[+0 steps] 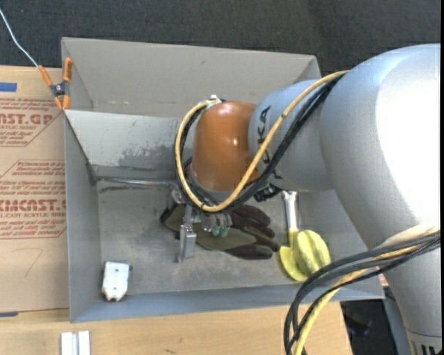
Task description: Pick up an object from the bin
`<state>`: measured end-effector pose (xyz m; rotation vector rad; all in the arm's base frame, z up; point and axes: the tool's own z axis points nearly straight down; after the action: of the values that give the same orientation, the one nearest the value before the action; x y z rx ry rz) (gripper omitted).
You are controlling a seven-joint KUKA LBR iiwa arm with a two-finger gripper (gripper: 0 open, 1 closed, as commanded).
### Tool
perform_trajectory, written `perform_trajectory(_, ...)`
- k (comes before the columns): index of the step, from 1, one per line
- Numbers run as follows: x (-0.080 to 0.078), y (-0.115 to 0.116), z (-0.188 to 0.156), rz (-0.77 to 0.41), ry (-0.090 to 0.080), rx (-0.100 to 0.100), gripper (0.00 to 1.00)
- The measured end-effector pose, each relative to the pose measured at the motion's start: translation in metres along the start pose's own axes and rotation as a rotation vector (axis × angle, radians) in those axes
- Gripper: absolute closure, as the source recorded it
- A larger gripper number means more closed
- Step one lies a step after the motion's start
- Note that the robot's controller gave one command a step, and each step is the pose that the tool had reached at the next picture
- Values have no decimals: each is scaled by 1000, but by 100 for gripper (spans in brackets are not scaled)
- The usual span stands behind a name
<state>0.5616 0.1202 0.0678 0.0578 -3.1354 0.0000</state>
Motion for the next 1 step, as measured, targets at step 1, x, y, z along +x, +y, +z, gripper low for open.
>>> perform_trajectory(1,7,-29,-2,7,-8,-2,0)
